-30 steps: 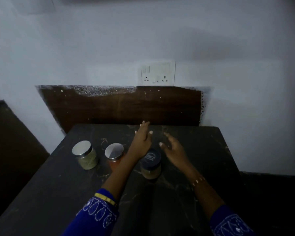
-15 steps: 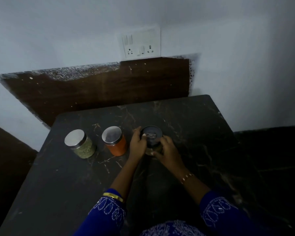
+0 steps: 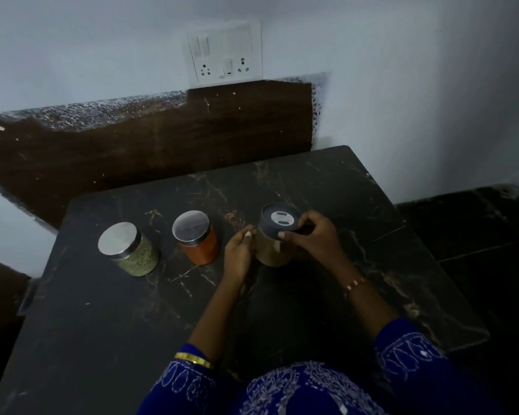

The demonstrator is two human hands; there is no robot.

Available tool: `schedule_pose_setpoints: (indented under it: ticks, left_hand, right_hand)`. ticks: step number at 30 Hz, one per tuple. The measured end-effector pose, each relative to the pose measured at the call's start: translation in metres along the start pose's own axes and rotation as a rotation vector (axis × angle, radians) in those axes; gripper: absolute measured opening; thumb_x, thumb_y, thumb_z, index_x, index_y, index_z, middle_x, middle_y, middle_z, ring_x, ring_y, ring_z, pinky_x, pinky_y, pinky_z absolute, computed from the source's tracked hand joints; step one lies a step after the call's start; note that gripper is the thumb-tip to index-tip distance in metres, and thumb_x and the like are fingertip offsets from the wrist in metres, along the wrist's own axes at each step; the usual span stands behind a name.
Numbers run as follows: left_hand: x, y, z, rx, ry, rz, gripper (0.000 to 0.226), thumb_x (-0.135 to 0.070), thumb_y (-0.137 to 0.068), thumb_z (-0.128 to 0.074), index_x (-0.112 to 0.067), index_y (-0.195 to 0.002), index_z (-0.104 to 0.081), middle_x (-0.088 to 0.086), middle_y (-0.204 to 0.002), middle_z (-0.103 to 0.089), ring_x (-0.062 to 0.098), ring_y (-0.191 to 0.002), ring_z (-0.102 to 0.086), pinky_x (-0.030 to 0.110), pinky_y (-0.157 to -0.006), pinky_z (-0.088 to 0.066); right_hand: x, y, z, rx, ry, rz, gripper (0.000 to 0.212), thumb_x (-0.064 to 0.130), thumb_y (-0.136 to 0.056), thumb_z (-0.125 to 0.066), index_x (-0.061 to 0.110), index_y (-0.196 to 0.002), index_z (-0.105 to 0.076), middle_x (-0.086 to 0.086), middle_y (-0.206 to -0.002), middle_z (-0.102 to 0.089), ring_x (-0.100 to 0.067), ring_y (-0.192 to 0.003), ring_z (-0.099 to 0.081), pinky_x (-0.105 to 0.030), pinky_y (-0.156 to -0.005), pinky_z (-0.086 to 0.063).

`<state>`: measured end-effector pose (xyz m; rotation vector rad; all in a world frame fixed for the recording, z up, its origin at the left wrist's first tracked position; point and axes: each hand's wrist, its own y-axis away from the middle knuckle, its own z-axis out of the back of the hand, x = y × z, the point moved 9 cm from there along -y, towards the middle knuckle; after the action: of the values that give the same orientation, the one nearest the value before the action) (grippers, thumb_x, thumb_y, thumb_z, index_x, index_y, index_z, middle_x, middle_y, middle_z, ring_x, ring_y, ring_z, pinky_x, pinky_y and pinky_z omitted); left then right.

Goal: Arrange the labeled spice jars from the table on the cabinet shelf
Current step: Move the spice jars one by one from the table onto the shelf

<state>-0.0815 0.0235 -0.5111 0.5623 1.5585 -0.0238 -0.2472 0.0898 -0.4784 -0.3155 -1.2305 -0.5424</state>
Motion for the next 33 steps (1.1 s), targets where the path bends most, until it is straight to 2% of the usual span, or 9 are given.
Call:
schedule_pose_setpoints:
  ticks: [4, 7, 10, 13, 17, 21, 25, 30, 33]
  left_hand:
    - [-0.017, -0.001, 0.000, 0.070, 0.039, 0.049, 0.025, -0.026, -0.096, -0.039, -0.018, -0.106, -0.060, 0.010, -0.110, -0.065, 0.028, -0.109, -0.060, 0.018, -0.061, -0.053]
    - [-0.017, 0.005, -0.011, 0.292, 0.222, 0.161, 0.034, -0.048, -0.093, -0.036, -0.029, -0.108, -0.060, 0.008, -0.111, -0.067, 0.020, -0.098, -0.068, 0.029, -0.068, -0.057]
    - [-0.017, 0.010, -0.017, 0.406, 0.347, 0.212, 0.041, -0.051, -0.092, -0.031, -0.028, -0.109, -0.061, 0.004, -0.104, -0.072, 0.021, -0.095, -0.070, 0.035, -0.070, -0.058]
    - [-0.015, 0.015, -0.023, 0.406, 0.400, 0.225, 0.040, -0.048, -0.091, -0.033, -0.025, -0.109, -0.061, 0.007, -0.108, -0.069, 0.022, -0.093, -0.069, 0.033, -0.067, -0.058]
    - [-0.021, 0.022, -0.029, 0.394, 0.370, 0.153, 0.039, -0.039, -0.085, -0.047, -0.019, -0.118, -0.055, 0.010, -0.119, -0.062, 0.026, -0.106, -0.062, 0.035, -0.080, -0.054]
    - [-0.028, 0.023, -0.021, 0.318, 0.267, 0.076, 0.046, -0.026, -0.083, -0.058, -0.018, -0.127, -0.046, 0.010, -0.121, -0.060, 0.027, -0.107, -0.062, 0.036, -0.080, -0.054]
    - [-0.034, 0.020, 0.001, 0.245, 0.266, -0.035, 0.033, -0.031, -0.090, -0.048, -0.017, -0.119, -0.055, 0.006, -0.113, -0.065, 0.022, -0.100, -0.066, 0.024, -0.065, -0.056]
    - [-0.045, 0.017, 0.000, 0.313, 0.226, -0.027, 0.036, -0.024, -0.093, -0.043, -0.013, -0.127, -0.048, 0.009, -0.122, -0.059, 0.023, -0.107, -0.061, 0.035, -0.084, -0.053]
    - [-0.045, 0.024, -0.021, 0.389, 0.252, 0.020, 0.040, -0.028, -0.096, -0.036, -0.010, -0.131, -0.044, 0.014, -0.127, -0.056, 0.027, -0.112, -0.058, 0.035, -0.087, -0.052]
  right_hand:
    - [0.035, 0.001, 0.006, 0.128, -0.192, 0.027, 0.026, 0.015, -0.069, -0.077, 0.019, -0.076, -0.052, 0.004, -0.091, -0.065, -0.008, -0.085, -0.065, -0.012, -0.057, -0.053]
    - [0.051, 0.006, 0.007, 0.191, -0.388, 0.041, 0.016, 0.008, -0.078, -0.067, 0.018, -0.077, -0.053, 0.003, -0.089, -0.064, -0.009, -0.082, -0.064, -0.015, -0.061, -0.052]
    - [0.058, 0.009, 0.006, 0.203, -0.543, 0.032, 0.015, 0.003, -0.083, -0.059, 0.017, -0.082, -0.055, 0.004, -0.087, -0.064, -0.009, -0.082, -0.064, -0.020, -0.064, -0.052]
    - [0.050, 0.010, 0.007, 0.070, -0.586, -0.034, 0.015, 0.012, -0.087, -0.057, 0.018, -0.101, -0.056, 0.002, -0.097, -0.064, -0.010, -0.083, -0.066, -0.020, -0.062, -0.055]
    - [0.035, 0.015, 0.003, -0.147, -0.476, -0.132, 0.022, 0.027, -0.096, -0.045, 0.016, -0.114, -0.051, -0.002, -0.103, -0.061, -0.014, -0.087, -0.062, -0.025, -0.070, -0.054]
    - [0.031, 0.025, -0.022, -0.131, -0.367, -0.163, 0.036, 0.039, -0.092, -0.049, 0.025, -0.125, -0.048, 0.016, -0.093, -0.058, -0.002, -0.080, -0.060, -0.013, -0.053, -0.049]
    - [0.033, 0.030, -0.035, -0.103, -0.480, -0.138, 0.049, 0.037, -0.090, -0.052, 0.018, -0.134, -0.043, -0.003, -0.118, -0.060, -0.014, -0.097, -0.063, -0.026, -0.071, -0.055]
    - [0.032, 0.043, -0.038, -0.099, -0.780, -0.225, 0.068, 0.046, -0.078, -0.052, 0.011, -0.136, -0.041, -0.017, -0.130, -0.055, -0.032, -0.115, -0.057, -0.040, -0.084, -0.055]
    - [0.036, 0.041, -0.027, -0.126, -0.674, -0.233, 0.060, 0.046, -0.086, -0.047, 0.009, -0.133, -0.044, -0.019, -0.129, -0.055, -0.034, -0.115, -0.057, -0.051, -0.097, -0.047]
